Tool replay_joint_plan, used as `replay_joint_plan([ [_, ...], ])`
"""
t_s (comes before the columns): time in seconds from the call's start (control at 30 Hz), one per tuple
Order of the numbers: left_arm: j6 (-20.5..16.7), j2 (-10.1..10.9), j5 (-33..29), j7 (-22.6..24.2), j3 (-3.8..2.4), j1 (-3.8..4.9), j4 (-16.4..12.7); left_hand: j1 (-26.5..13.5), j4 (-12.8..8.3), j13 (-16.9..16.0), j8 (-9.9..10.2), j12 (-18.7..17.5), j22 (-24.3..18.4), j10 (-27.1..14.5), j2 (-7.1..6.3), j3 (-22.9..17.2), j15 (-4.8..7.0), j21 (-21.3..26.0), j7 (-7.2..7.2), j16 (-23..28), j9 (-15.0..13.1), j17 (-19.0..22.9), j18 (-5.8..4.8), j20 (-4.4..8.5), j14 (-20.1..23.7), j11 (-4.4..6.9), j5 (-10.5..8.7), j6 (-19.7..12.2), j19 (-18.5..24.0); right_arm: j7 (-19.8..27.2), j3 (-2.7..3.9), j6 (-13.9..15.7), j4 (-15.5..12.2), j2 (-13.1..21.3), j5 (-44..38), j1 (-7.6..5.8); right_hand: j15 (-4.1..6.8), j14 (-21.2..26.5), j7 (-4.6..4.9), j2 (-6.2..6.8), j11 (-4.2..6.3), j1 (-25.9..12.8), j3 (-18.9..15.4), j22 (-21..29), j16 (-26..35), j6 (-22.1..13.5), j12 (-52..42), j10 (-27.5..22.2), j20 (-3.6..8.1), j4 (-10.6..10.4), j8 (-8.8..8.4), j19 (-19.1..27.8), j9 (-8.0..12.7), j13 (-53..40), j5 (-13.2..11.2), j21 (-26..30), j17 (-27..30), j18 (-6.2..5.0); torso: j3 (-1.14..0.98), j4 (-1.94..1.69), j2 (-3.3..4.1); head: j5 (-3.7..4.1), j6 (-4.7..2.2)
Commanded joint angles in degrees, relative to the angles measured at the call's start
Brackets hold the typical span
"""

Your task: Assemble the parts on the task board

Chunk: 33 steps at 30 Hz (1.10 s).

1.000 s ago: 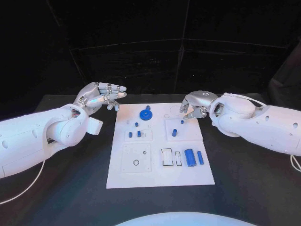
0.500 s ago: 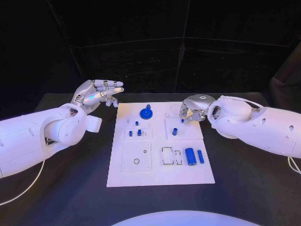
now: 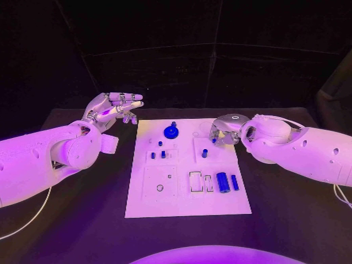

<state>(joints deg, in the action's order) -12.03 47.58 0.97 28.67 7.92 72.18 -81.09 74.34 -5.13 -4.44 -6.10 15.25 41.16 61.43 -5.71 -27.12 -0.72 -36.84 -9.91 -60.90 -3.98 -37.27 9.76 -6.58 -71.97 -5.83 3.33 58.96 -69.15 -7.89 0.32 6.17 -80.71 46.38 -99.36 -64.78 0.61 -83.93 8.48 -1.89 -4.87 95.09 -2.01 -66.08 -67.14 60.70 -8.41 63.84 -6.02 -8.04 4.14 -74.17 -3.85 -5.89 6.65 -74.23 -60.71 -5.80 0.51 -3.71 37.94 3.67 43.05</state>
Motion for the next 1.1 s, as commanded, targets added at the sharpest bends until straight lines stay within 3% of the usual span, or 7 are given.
replay_joint_plan([
  [0.03, -0.1, 0.1, -0.5, 0.9, -0.05, 0.07, -0.2, 0.3, -0.2, 0.0, -0.4, 0.2, -0.1, 0.3, 0.54, 0.2, -0.12, 0.2, 0.02, 0.2, -0.1, 0.0, 0.78, 0.03, 0.3, 0.05, -0.11, 0.4, 0.5, 0.4, 0.01, -0.5, 0.1, -0.2, -0.5, -0.01, -0.48, -1.1, -0.03, -0.26, 0.08, 0.7, 1.2, -0.5, -0.5, 0.6, 0.3, 0.8, 0.02, 0.0, -0.21, -0.8, 0.0, 0.5, -0.8, -0.5, -0.4, 0.48, 0.01, -0.03, 0.05, 0.00, 0.04],
  [0.43, -0.2, 0.2, -0.5, 0.6, -0.05, 0.07, 0.0, 0.3, -0.2, 0.0, -0.4, 0.2, -0.1, 0.3, 0.58, 0.1, -0.12, 0.2, 0.01, 0.3, -0.1, 0.2, 0.78, 0.04, 0.4, 0.04, -0.11, 0.4, 0.5, 0.1, 0.01, -0.7, 0.5, -0.8, -0.4, 0.14, 0.03, -1.5, -0.42, -0.60, 0.67, 1.3, 8.6, -3.9, -1.7, 3.4, 0.4, 4.2, 0.41, 1.3, 0.35, -2.8, -0.2, 1.9, -3.4, -3.0, -1.3, 1.14, 0.02, 0.01, -0.01, 0.01, 0.22],
  [0.6, -0.3, 0.2, -0.5, 0.4, -0.04, 0.08, 0.1, 0.4, -0.3, 0.0, -0.4, 0.3, -0.1, 0.3, 0.62, 0.1, -0.11, 0.3, 0.01, 0.3, -0.1, 0.3, 0.77, 0.05, 0.4, 0.04, -0.10, 0.4, 0.6, -0.3, 0.02, 1.1, 0.2, -0.7, -0.5, 0.16, 0.15, -1.5, -0.49, -0.28, 0.74, 0.8, 12.8, -5.0, -2.0, 4.1, 0.7, 5.1, 0.58, 2.4, 0.24, -3.2, -0.2, 2.0, -3.6, -3.8, -1.3, 1.35, -0.03, 0.07, -0.02, -0.01, 0.23],
  [0.63, -0.3, 0.2, -0.5, 0.4, -0.04, 0.08, 0.1, 0.4, -0.3, 0.0, -0.4, 0.3, -0.1, 0.3, 0.62, 0.1, -0.11, 0.3, 0.01, 0.3, -0.1, 0.3, 0.77, 0.05, 0.4, 0.04, -0.10, 0.4, 0.6, -0.3, 0.02, 1.6, 0.1, -0.6, -0.5, 0.16, -0.20, -1.4, -1.05, 1.97, 0.73, -1.7, 18.9, -5.4, -2.2, 4.5, 1.5, 5.8, 0.45, 3.8, -0.17, -3.1, -0.1, 2.1, -3.7, -4.2, -1.2, 1.43, -0.01, 0.10, -0.05, -0.05, 0.27],
  [0.67, -0.3, 0.2, -0.5, 0.3, -0.04, 0.08, 0.2, 0.5, -0.4, 0.0, -0.5, 0.3, -0.2, 0.3, 0.65, 0.1, -0.11, 0.3, 0.00, 0.3, -0.1, 0.3, 0.78, 0.06, 0.5, 0.05, -0.10, 0.4, 0.6, -0.3, 0.02, 2.5, -0.2, -0.4, -0.5, 0.16, -0.03, -1.3, -0.35, 3.15, 0.81, -3.6, 22.0, -5.7, -2.4, 4.7, 1.9, 6.0, 0.46, 4.3, -0.33, -3.1, -0.1, 2.1, -3.7, -4.4, -1.2, 1.38, -0.01, 0.08, -0.04, -0.05, 0.26],
  [0.73, -0.3, 0.2, -0.5, 0.2, -0.04, 0.08, 0.2, 0.5, -0.4, 0.0, -0.5, 0.3, -0.2, 0.3, 0.65, 0.1, -0.11, 0.3, 0.00, 0.3, -0.1, 0.3, 0.78, 0.06, 0.5, 0.05, -0.10, 0.4, 0.6, -0.2, 0.03, 3.6, -0.6, -0.1, -0.4, 0.17, -0.04, -1.3, -0.36, 4.44, 0.78, -5.9, 25.9, -5.9, -2.4, 4.8, 2.2, 6.3, 0.42, 5.5, -0.23, -3.1, -0.2, 2.0, -3.7, -4.6, -1.0, 1.41, 0.01, 0.05, -0.04, 0.01, 0.28],
  [1.1, -0.4, 0.4, -0.5, 0.0, -0.04, 0.08, 0.6, 0.6, -0.5, 0.0, -0.5, 0.4, -0.2, 0.2, 0.65, 0.1, -0.10, 0.3, -0.01, 0.4, 0.0, 0.4, 0.77, 0.07, 0.5, 0.03, -0.10, 0.4, 0.6, -0.2, 0.10, 10.8, -4.9, 3.0, 1.2, 0.13, -0.12, -1.3, -0.23, 6.48, 0.61, -9.7, 31.0, -6.4, -2.6, 4.7, 2.5, 6.3, 0.33, 7.9, -0.25, -3.3, -0.2, 2.0, -3.6, -4.9, -0.7, 1.48, 0.04, 0.06, -0.10, 0.22, 0.16],
])
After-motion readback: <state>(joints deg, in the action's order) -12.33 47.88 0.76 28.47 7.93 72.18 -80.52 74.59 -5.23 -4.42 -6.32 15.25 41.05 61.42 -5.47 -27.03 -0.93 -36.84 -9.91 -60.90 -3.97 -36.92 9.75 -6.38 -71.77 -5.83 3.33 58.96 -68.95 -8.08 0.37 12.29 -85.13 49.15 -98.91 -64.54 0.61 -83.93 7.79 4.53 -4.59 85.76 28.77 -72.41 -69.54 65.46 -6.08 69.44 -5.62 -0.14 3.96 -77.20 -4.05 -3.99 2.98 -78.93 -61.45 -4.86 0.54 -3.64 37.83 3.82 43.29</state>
